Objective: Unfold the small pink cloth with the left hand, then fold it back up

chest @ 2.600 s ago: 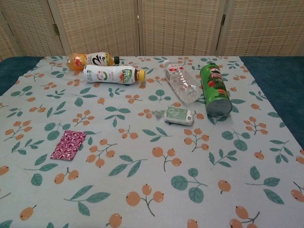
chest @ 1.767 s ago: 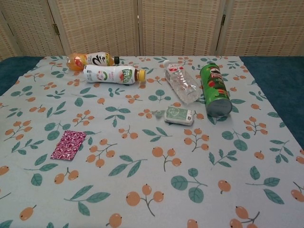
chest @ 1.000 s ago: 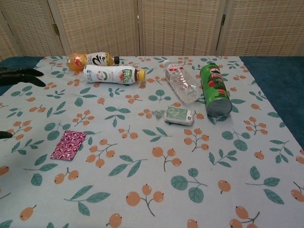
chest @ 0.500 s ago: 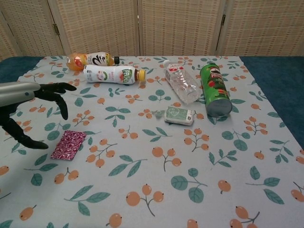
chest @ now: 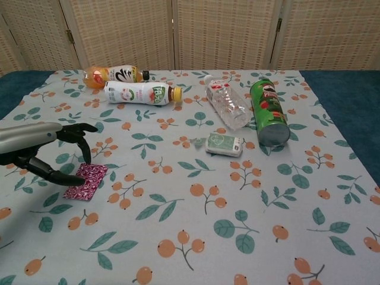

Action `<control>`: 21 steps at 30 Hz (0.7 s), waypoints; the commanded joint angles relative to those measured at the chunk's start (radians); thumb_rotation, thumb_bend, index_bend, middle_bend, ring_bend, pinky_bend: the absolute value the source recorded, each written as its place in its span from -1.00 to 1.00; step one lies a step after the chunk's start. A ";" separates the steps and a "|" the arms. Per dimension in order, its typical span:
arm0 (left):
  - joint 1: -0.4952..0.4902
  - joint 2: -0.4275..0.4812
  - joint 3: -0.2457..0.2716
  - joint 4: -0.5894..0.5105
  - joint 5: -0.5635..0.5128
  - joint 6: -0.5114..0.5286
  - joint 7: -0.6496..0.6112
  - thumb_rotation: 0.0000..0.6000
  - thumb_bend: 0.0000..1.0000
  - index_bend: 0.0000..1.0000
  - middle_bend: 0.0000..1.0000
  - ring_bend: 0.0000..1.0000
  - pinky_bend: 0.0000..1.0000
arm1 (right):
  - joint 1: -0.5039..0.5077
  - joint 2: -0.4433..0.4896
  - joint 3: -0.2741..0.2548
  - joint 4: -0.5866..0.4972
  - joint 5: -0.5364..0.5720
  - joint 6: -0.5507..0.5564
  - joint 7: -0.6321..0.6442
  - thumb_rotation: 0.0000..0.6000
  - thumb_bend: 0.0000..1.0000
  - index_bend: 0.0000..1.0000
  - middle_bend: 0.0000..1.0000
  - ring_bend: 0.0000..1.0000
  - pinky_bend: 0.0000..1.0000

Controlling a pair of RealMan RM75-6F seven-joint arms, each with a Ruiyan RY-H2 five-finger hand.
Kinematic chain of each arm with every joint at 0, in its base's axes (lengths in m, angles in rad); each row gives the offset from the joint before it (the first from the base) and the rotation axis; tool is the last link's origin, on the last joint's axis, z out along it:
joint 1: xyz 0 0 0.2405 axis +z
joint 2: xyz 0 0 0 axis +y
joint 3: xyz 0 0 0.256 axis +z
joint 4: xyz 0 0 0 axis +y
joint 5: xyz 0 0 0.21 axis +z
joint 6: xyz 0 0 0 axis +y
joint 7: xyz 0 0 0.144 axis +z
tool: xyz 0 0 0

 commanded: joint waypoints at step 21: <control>0.001 -0.135 0.039 0.140 0.021 0.044 0.069 0.00 -0.75 -0.27 -1.00 -1.00 -1.00 | -0.001 0.004 -0.007 -0.021 0.004 -0.010 -0.013 1.00 -0.27 -1.00 -1.00 -1.00 -1.00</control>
